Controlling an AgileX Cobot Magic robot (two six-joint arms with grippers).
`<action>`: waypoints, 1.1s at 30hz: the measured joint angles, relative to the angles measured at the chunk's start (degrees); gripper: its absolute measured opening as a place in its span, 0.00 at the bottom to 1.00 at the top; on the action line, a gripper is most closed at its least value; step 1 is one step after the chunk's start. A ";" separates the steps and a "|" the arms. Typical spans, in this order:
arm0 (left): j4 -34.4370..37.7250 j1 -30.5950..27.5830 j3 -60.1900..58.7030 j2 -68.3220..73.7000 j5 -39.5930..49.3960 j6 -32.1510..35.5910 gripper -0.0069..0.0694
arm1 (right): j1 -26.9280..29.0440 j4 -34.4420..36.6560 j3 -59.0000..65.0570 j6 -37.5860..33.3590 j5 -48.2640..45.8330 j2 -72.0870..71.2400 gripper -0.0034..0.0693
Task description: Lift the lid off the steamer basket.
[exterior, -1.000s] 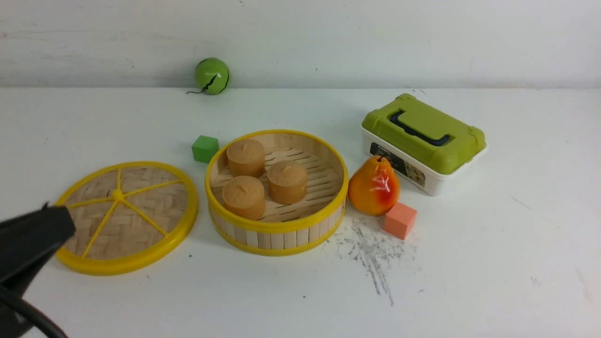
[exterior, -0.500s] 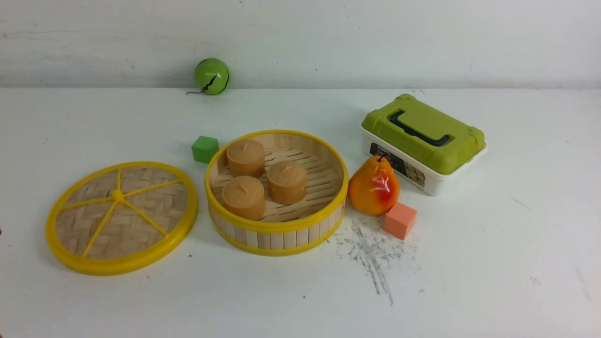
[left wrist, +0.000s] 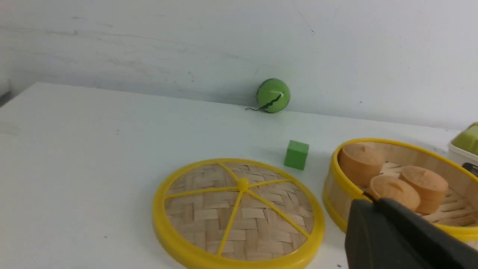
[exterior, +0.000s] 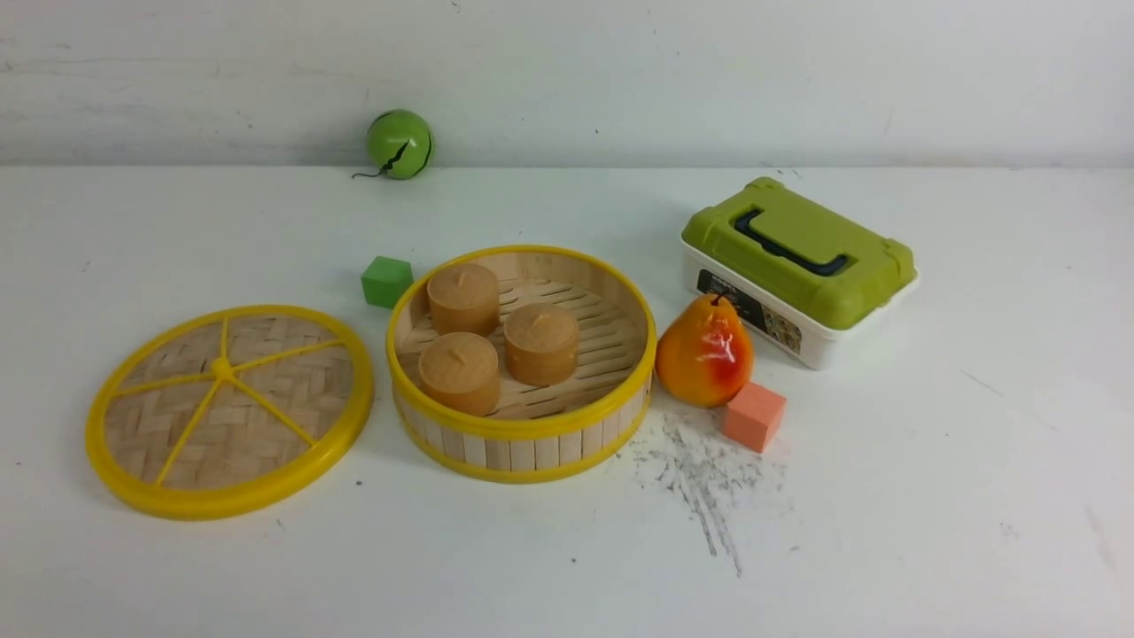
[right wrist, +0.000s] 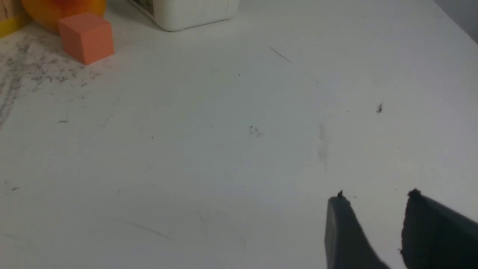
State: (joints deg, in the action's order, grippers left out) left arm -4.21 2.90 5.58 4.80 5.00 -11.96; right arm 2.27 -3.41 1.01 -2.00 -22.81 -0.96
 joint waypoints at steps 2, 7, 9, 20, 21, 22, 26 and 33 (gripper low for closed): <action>-1.58 0.00 -4.14 -1.16 -5.00 -1.05 0.07 | 0.00 0.00 0.00 0.00 0.00 0.00 0.38; -1.87 0.00 -7.13 -5.21 -1.92 1.74 0.07 | 0.00 0.00 0.00 0.00 0.00 0.00 0.38; 0.06 0.00 -7.13 -5.30 1.68 4.74 0.07 | 0.00 0.00 0.00 0.00 0.00 0.00 0.38; 11.07 0.00 -7.26 -5.30 16.30 17.23 0.07 | 0.00 0.00 0.00 0.00 0.00 0.00 0.38; 11.13 0.00 -7.26 -5.30 16.37 17.23 0.07 | 0.00 0.00 0.00 0.00 0.00 0.00 0.38; 11.13 0.00 -7.26 -5.30 16.40 17.17 0.07 | 0.00 0.00 0.00 0.00 0.00 0.00 0.38; 11.18 0.00 -7.26 -5.30 16.40 17.12 0.07 | 0.00 0.00 0.00 0.00 0.00 0.00 0.38; 14.80 0.00 -7.26 -5.30 17.29 12.30 0.07 | 0.00 0.00 0.00 0.00 0.00 0.00 0.38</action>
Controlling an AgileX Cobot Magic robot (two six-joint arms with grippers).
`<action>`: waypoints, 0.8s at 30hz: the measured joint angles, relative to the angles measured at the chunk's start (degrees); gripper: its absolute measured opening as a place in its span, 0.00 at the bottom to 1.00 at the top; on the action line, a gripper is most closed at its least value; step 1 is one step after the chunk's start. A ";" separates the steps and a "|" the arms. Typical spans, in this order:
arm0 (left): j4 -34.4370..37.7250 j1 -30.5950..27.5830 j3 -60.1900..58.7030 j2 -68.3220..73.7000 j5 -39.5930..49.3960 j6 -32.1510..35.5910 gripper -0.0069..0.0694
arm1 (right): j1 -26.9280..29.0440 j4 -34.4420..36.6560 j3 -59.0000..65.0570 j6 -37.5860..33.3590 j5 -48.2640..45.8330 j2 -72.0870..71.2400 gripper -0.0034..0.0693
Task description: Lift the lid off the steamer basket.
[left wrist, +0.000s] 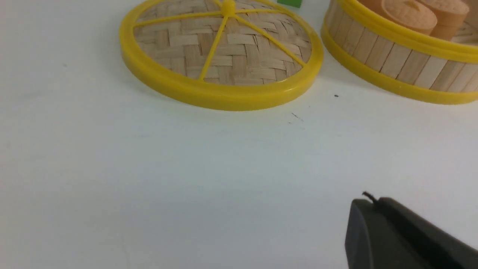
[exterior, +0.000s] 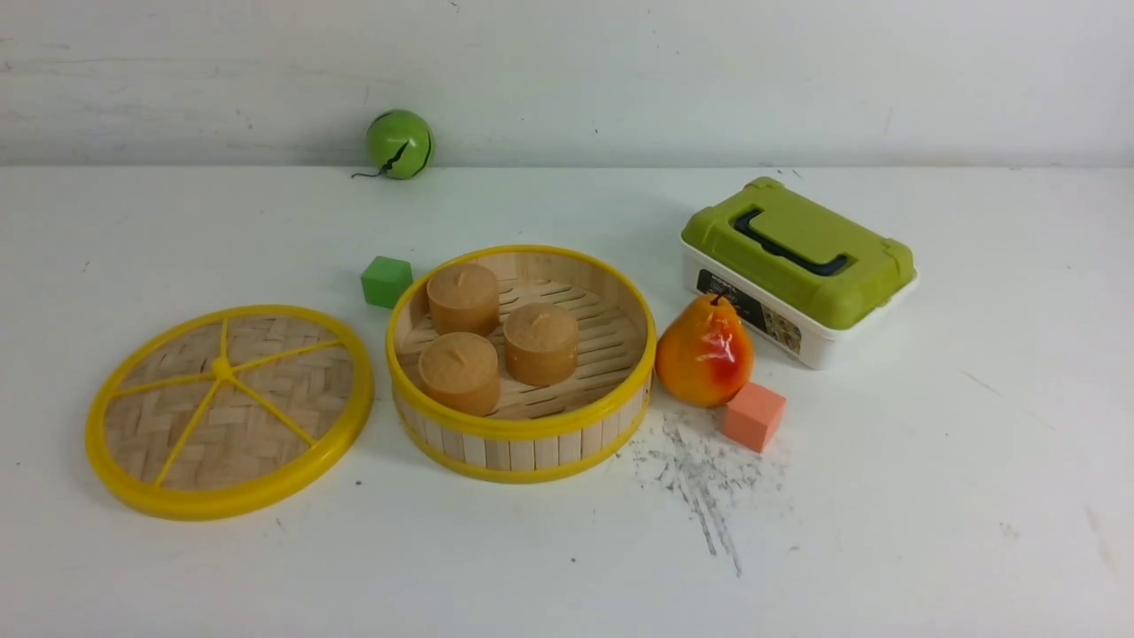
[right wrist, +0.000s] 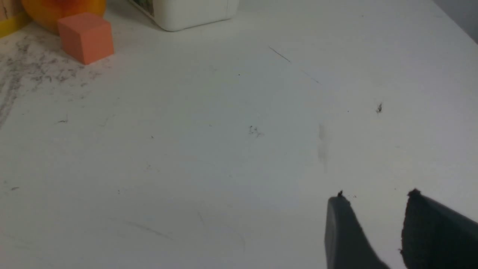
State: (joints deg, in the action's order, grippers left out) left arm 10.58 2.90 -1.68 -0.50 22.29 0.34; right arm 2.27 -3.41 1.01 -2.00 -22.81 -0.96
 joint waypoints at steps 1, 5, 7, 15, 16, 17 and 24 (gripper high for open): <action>0.42 0.00 0.00 0.00 0.00 -0.34 0.08 | 0.00 0.00 0.00 0.00 0.00 0.00 0.38; 0.79 0.00 0.00 0.00 0.00 0.64 0.08 | 0.00 0.00 0.00 0.00 0.00 0.00 0.38; 0.94 0.00 0.00 0.00 0.00 2.70 0.08 | 0.00 0.00 0.00 0.00 0.00 0.00 0.38; 0.98 0.00 0.00 0.00 0.00 5.03 0.08 | 0.00 0.00 0.00 0.00 0.00 0.00 0.38; 0.98 0.00 0.00 0.00 0.00 5.03 0.08 | 0.00 0.00 0.00 0.00 0.00 0.00 0.38; 0.98 0.00 0.00 0.00 0.00 5.03 0.08 | 0.00 0.00 0.00 0.00 0.00 0.00 0.38; 1.00 0.00 0.00 0.00 0.00 5.03 0.08 | 0.00 0.00 0.00 0.00 0.00 0.00 0.38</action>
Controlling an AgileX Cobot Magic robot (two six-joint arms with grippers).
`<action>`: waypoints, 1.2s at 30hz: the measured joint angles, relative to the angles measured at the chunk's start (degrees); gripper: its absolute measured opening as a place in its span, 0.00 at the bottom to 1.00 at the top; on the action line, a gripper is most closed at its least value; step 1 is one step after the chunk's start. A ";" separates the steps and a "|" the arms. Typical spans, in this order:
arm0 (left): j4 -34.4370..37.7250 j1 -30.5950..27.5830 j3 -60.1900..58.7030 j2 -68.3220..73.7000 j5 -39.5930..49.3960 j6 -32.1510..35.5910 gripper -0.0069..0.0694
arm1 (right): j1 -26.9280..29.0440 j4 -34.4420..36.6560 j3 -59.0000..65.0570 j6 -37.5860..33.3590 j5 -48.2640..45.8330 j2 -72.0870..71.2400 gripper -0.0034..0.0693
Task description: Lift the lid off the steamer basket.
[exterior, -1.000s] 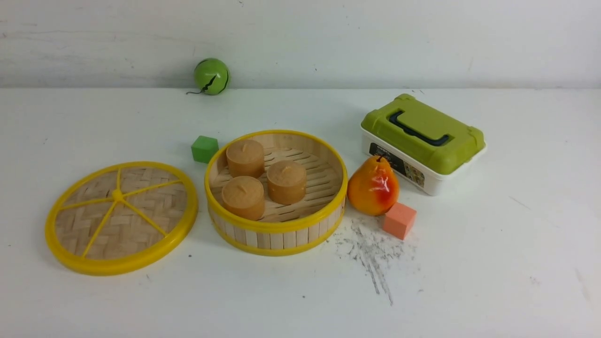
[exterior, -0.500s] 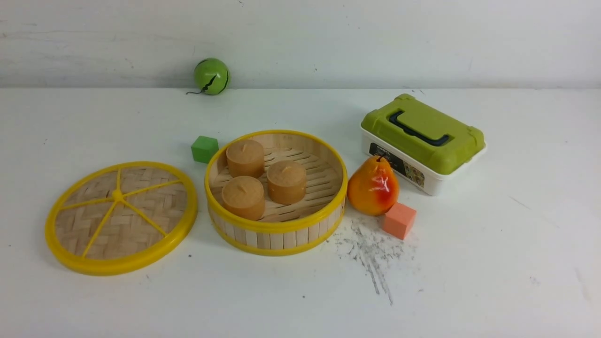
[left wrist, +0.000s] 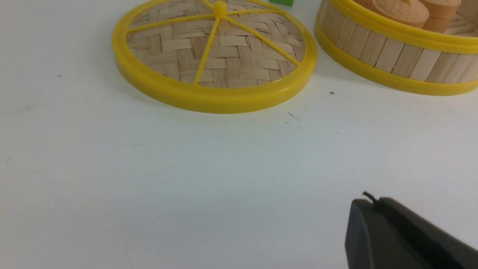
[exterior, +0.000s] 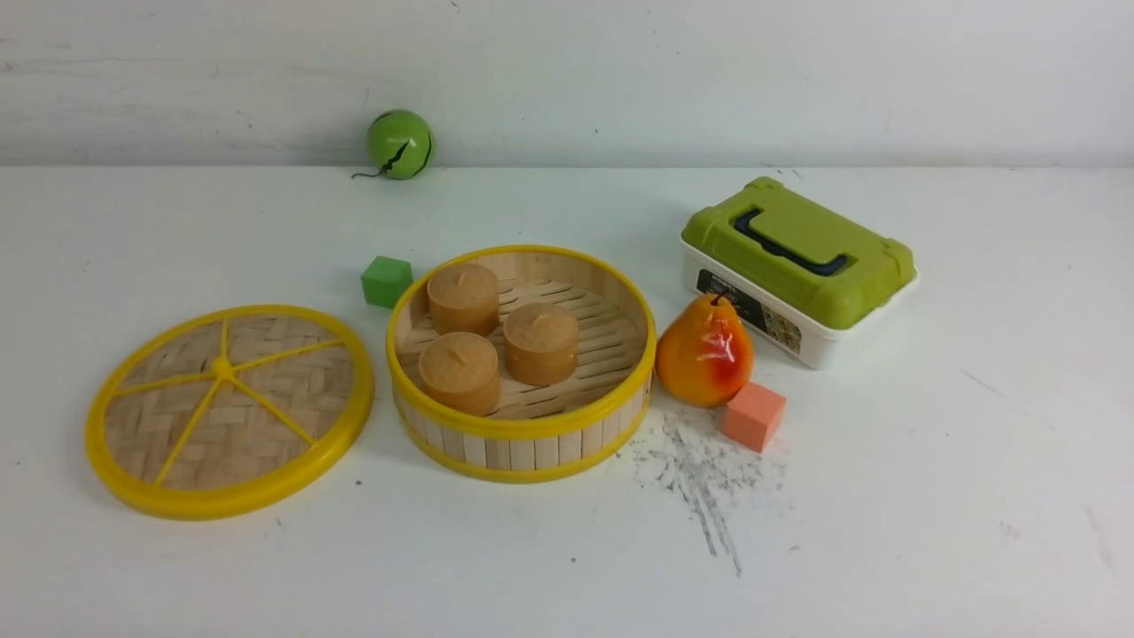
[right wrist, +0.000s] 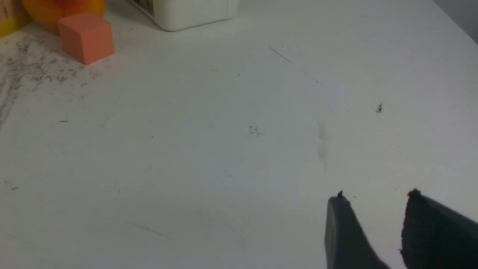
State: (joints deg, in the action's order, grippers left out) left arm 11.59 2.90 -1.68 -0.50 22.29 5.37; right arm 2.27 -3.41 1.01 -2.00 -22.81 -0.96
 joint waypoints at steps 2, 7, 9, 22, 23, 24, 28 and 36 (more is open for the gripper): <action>0.00 0.00 0.00 0.00 0.00 0.00 0.08 | 0.00 0.00 0.00 0.00 0.00 0.00 0.38; 0.00 0.00 0.00 0.00 0.00 0.00 0.08 | 0.00 0.00 0.00 0.00 0.00 0.00 0.38; 0.00 0.00 0.00 0.00 0.00 0.00 0.08 | 0.00 0.00 0.00 0.00 0.00 0.00 0.38; 0.00 0.00 0.00 0.00 0.00 0.12 0.09 | 0.00 0.00 0.00 0.00 0.00 0.00 0.38; 0.00 0.00 0.00 0.00 0.00 0.17 0.09 | 0.00 0.00 0.00 0.00 0.00 0.00 0.38; 0.00 0.00 0.00 0.00 0.00 0.16 0.09 | 0.00 0.00 0.00 0.00 0.00 0.00 0.38; 0.00 0.00 0.00 0.00 0.00 0.16 0.09 | 0.00 0.00 0.00 0.00 0.00 0.00 0.38; 0.00 0.00 0.00 0.00 0.00 0.16 0.10 | 0.00 0.00 0.00 0.00 0.00 0.00 0.38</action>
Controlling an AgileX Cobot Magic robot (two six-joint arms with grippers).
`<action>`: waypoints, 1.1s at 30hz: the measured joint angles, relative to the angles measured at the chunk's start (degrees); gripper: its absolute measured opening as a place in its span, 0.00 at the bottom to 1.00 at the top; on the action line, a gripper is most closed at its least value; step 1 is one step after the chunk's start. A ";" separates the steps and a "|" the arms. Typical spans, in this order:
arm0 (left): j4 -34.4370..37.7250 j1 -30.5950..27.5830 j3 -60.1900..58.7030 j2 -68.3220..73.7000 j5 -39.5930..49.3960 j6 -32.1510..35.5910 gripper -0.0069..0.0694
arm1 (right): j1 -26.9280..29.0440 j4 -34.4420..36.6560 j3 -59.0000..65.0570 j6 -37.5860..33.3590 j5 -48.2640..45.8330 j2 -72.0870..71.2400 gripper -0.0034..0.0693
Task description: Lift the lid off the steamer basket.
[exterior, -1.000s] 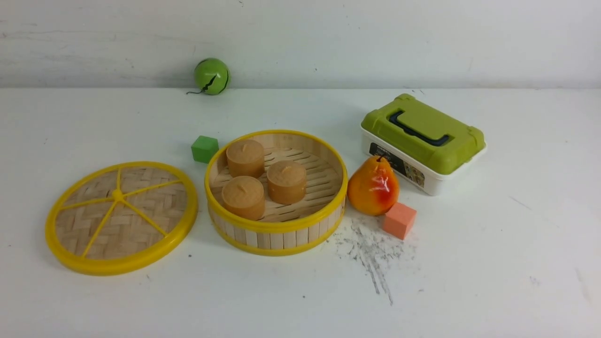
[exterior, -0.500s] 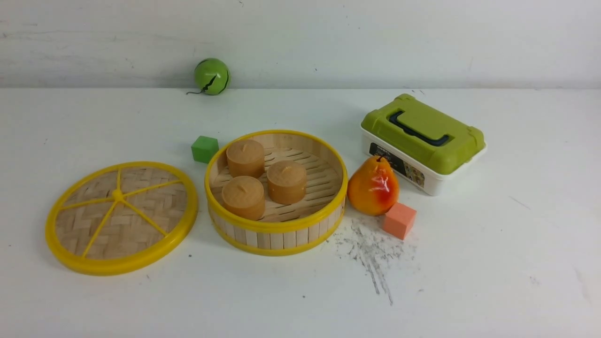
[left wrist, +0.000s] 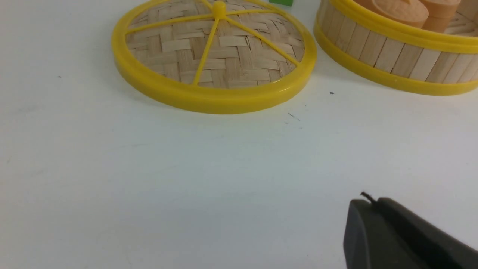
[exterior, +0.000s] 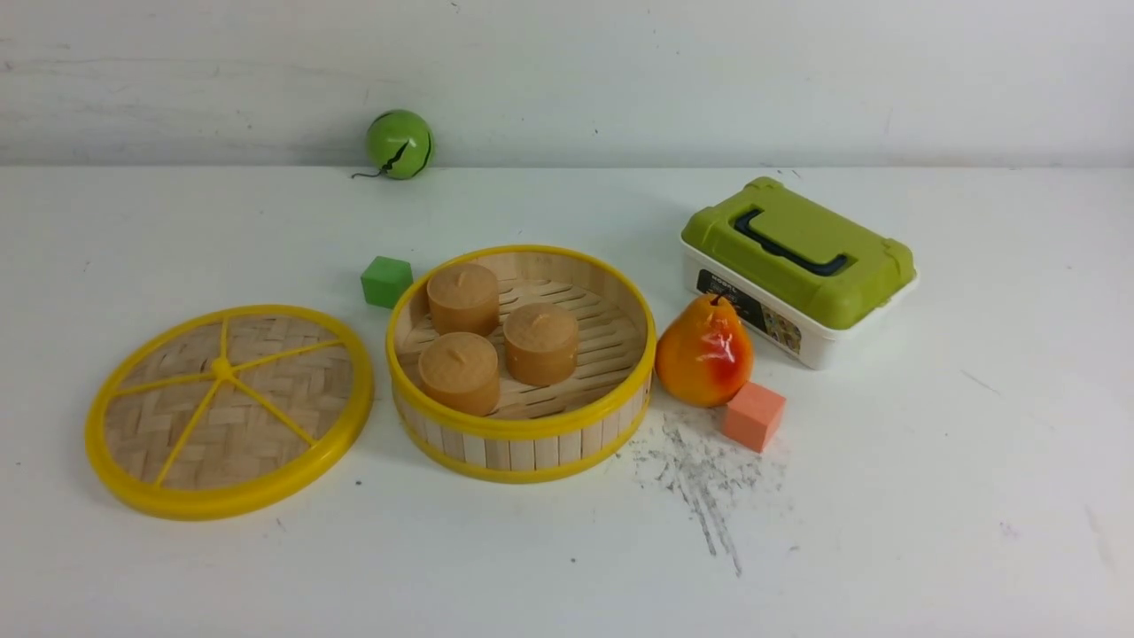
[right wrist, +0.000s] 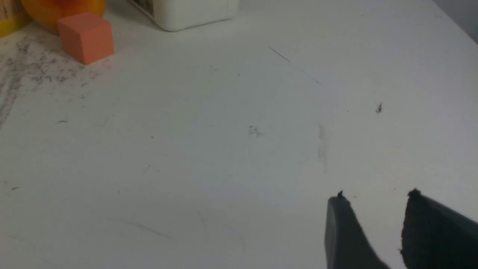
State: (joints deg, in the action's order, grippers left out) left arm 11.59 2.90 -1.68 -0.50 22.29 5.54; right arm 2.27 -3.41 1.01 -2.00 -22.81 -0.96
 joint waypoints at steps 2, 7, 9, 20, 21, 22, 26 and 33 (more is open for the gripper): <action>0.00 0.00 0.00 0.00 0.00 0.00 0.11 | 0.00 0.00 0.00 0.00 0.00 0.00 0.38; 0.00 0.00 0.00 0.00 0.00 0.00 0.11 | 0.00 0.00 0.00 0.00 0.00 0.00 0.38; 0.00 0.00 0.00 0.00 0.00 0.00 0.11 | 0.00 0.00 0.00 0.00 0.00 0.00 0.38; 0.00 0.00 0.00 0.00 0.00 0.00 0.13 | 0.00 0.00 0.00 0.00 0.00 0.00 0.38; 0.00 0.00 0.00 0.00 0.00 0.00 0.13 | 0.00 0.00 0.00 0.00 0.00 0.00 0.38; 0.00 0.00 0.00 0.00 0.00 0.00 0.13 | 0.00 0.00 0.00 0.00 0.00 0.00 0.38; 0.00 0.00 0.00 0.00 0.00 0.00 0.14 | 0.00 0.00 0.00 0.00 0.00 0.00 0.38; 0.00 0.00 0.00 0.00 0.00 0.00 0.14 | 0.00 0.00 0.00 0.00 0.00 0.00 0.38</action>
State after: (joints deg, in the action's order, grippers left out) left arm 11.59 2.90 -1.68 -0.50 22.29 5.54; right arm 2.27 -3.41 1.01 -2.00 -22.81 -0.96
